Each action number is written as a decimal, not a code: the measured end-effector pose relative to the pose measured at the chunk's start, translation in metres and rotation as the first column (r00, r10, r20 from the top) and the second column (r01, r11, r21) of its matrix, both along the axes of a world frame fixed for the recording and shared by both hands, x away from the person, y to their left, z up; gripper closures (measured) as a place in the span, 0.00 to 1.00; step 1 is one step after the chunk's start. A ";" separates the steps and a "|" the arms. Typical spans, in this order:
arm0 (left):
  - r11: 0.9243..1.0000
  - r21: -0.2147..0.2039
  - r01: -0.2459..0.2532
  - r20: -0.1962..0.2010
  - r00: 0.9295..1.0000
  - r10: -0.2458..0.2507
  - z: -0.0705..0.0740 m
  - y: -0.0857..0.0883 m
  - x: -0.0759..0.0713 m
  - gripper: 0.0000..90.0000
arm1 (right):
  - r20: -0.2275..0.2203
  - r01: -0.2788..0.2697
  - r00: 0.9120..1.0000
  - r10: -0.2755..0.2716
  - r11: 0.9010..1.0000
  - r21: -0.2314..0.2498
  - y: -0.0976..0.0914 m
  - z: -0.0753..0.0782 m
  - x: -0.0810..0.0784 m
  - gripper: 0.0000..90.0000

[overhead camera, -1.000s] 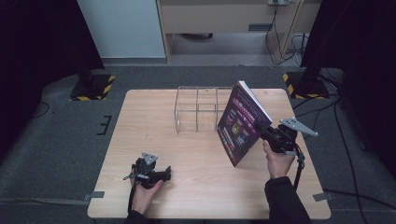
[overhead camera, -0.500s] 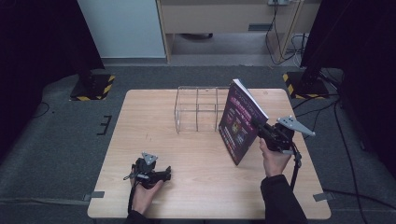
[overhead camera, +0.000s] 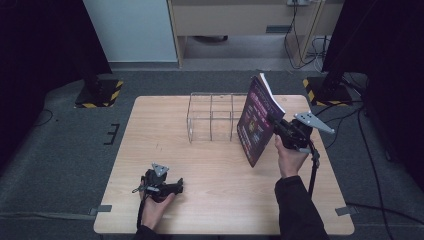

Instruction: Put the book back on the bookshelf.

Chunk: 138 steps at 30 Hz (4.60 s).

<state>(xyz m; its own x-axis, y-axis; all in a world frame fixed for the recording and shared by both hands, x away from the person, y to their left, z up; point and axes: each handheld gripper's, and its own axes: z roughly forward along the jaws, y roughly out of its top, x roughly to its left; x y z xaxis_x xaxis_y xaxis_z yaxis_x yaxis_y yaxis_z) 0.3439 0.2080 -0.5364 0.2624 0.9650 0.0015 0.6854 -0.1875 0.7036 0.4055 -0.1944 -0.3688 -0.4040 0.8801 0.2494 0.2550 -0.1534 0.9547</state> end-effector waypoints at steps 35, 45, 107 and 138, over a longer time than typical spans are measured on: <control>1.000 0.001 0.000 0.001 1.000 0.000 0.000 0.000 0.000 0.03 | 0.066 0.072 0.995 -0.069 0.996 -0.045 0.021 -0.021 0.060 0.94; 1.000 0.001 0.000 0.001 1.000 0.000 0.000 0.000 0.000 0.03 | 0.075 0.082 0.994 -0.077 0.994 -0.066 0.024 -0.030 0.058 0.93; 1.000 0.001 0.000 0.001 1.000 0.000 0.000 0.000 0.000 0.03 | 0.087 0.173 0.983 -0.165 0.980 -0.103 0.029 -0.030 0.044 0.92; 1.000 0.001 0.000 0.001 1.000 0.000 0.000 0.000 0.000 0.03 | 0.036 0.123 0.992 -0.120 0.987 -0.105 0.016 -0.026 0.042 0.31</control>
<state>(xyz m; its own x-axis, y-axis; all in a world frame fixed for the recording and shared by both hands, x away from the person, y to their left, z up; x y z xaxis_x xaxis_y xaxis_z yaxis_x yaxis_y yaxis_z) 0.3439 0.2080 -0.5364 0.2623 0.9650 0.0031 0.6848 -0.1884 0.7039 0.4475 -0.1786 -0.3949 -0.2985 0.9440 0.1405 0.2119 -0.0780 0.9742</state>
